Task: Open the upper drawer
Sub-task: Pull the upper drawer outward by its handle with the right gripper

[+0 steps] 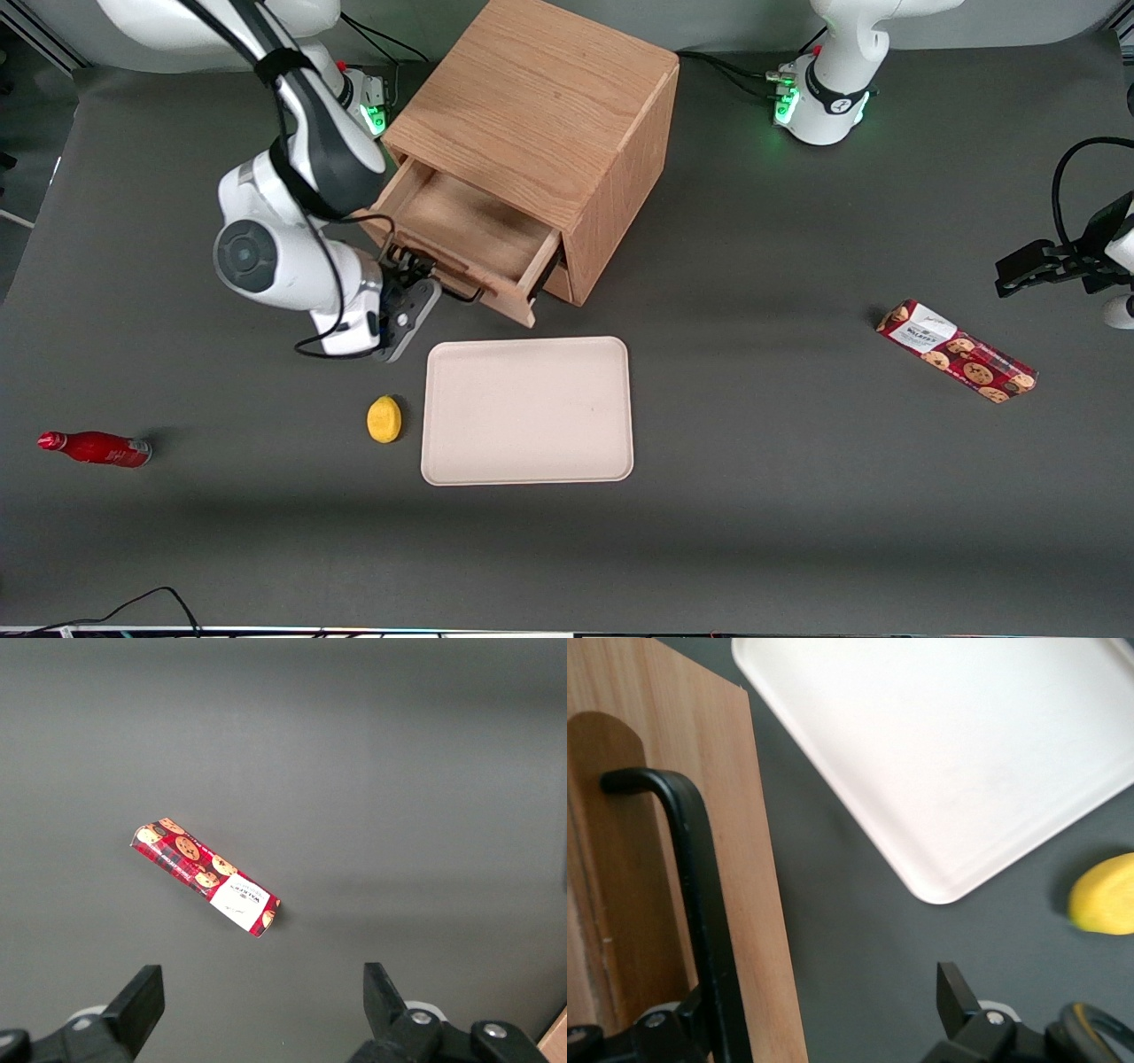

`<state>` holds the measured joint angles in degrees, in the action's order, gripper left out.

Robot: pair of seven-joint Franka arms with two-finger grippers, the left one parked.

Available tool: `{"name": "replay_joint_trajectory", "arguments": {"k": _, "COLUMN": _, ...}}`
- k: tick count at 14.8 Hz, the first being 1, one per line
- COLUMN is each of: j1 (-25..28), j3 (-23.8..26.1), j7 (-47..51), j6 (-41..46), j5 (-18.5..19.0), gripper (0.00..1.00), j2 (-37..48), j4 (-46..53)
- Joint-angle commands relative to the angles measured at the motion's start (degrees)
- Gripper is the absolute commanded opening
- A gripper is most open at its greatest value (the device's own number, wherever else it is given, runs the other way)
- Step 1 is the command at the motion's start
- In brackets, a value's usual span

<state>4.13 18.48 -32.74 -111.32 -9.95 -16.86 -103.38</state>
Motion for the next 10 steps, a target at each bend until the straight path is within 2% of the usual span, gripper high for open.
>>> {"name": "replay_joint_trajectory", "arguments": {"k": 1, "j1": 0.18, "j3": -0.81, "j7": -1.09, "j6": 1.46, "j5": 0.98, "gripper": 1.00, "j2": -3.87, "j4": 5.80}}
{"name": "replay_joint_trajectory", "arguments": {"k": 8, "j1": 0.18, "j3": -2.92, "j7": -4.16, "j6": 7.34, "j5": 6.43, "gripper": 1.00, "j2": -12.14, "j4": 19.78}}
{"name": "replay_joint_trajectory", "arguments": {"k": 10, "j1": 0.18, "j3": -4.50, "j7": -5.66, "j6": 7.96, "j5": 6.43, "gripper": 1.00, "j2": -12.93, "j4": 21.37}}
